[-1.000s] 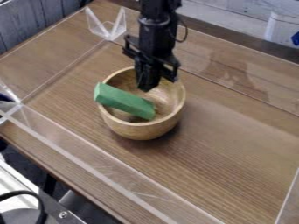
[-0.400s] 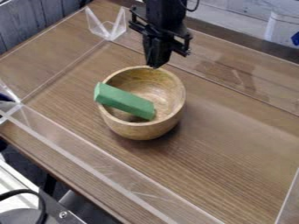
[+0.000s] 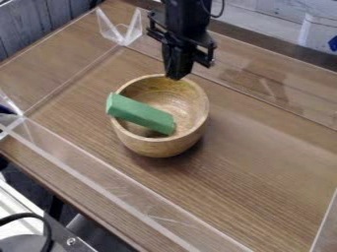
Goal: Remove the green block from inside the brown bowl and put it on the table
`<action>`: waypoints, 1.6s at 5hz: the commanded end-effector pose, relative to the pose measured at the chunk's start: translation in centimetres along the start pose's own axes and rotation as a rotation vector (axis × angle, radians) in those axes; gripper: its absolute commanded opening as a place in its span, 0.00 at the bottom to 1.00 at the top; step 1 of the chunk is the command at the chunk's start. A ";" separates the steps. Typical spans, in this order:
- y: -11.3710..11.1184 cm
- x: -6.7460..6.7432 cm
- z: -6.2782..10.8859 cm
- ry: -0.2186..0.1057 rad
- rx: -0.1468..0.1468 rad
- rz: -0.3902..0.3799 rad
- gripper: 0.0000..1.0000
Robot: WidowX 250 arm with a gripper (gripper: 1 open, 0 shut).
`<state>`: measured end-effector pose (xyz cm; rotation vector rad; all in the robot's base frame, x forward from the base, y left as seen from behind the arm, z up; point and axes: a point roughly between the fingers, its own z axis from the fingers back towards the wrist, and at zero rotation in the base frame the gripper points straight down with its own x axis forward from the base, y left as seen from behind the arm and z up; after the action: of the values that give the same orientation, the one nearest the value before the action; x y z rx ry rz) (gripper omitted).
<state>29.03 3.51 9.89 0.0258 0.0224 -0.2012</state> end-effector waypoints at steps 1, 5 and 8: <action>0.5 0.3 0.5 -0.029 0.007 0.010 0.00; 1.5 -0.2 -1.3 0.005 -0.010 0.011 1.00; 2.4 -1.1 -2.8 0.023 -0.012 0.013 1.00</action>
<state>27.77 5.88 6.05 0.0022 0.0886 -0.1914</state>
